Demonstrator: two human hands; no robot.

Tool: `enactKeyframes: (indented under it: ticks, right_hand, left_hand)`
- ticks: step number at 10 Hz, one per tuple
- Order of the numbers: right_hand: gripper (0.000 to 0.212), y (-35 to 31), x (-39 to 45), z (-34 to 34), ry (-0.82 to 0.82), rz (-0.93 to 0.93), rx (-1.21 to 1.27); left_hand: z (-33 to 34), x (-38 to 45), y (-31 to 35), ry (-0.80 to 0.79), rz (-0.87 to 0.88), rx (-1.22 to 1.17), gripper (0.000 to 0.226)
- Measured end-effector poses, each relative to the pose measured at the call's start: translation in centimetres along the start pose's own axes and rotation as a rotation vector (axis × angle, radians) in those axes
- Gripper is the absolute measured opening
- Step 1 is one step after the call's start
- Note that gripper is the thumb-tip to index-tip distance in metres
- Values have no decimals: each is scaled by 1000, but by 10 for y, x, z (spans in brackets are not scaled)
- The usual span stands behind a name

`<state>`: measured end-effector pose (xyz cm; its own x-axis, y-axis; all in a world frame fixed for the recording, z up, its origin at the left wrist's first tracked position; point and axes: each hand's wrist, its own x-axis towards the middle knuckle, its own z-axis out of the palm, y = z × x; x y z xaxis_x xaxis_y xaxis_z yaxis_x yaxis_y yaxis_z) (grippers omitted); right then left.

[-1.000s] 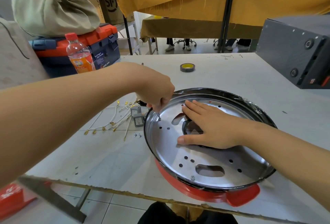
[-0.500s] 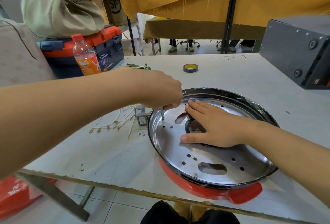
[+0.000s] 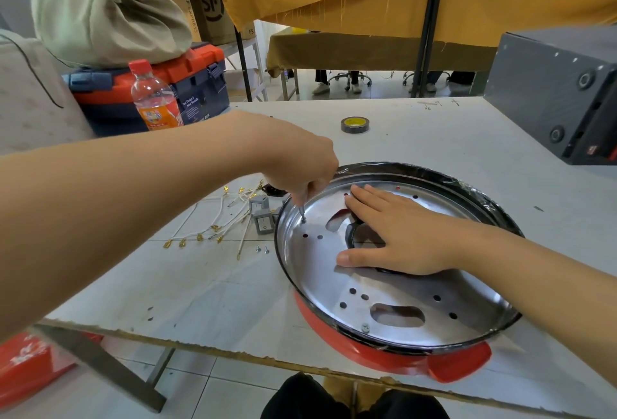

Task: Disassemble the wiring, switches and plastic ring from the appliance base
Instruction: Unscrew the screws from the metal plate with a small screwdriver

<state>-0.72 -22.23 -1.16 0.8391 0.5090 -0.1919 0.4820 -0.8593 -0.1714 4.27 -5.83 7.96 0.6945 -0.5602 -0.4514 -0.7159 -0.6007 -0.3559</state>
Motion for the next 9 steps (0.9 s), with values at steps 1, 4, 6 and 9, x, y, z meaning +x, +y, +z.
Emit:
enactKeyframes:
  ticks: [1,4,6,9]
  right_hand:
    - [120,-1,0,0,-1,1,2]
    - [121,-1,0,0,0,5,0]
    - [120,-1,0,0,-1,5,-6]
    - [120,-1,1,0,-4,5,-15]
  left_hand:
    - [1,1,-3,-42,-37,-65,17]
    - [4,2,7,-7,-65,76,20]
    - [7,-3,4,99,18,192,21]
    - [-3,4,2,19,34,81,6]
